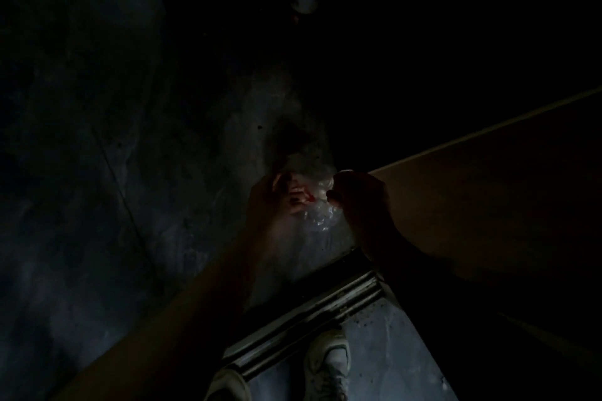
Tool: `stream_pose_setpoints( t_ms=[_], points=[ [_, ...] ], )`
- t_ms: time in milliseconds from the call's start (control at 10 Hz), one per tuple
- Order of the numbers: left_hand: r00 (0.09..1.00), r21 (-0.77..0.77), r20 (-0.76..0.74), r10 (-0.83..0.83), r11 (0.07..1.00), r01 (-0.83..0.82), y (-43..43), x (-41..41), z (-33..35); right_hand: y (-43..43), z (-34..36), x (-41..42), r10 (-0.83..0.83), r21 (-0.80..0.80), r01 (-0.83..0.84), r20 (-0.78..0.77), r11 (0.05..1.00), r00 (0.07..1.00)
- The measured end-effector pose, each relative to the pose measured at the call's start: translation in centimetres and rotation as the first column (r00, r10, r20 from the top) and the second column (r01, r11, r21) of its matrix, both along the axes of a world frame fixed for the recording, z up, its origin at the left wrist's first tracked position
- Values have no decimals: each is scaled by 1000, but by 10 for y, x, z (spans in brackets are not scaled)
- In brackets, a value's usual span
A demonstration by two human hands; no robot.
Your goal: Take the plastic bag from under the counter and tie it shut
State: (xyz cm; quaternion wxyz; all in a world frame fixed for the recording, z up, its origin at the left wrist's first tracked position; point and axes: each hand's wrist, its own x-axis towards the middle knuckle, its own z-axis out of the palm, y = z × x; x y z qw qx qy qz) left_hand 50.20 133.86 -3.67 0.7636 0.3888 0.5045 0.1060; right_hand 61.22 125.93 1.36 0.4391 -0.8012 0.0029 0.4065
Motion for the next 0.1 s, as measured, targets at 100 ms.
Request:
stream_pose_setpoints(
  t_ms=[100],
  points=[
    [999, 53, 50, -8, 999, 6, 1, -5, 15, -2, 18, 0, -118, 97, 119, -25, 988, 993]
  ],
)
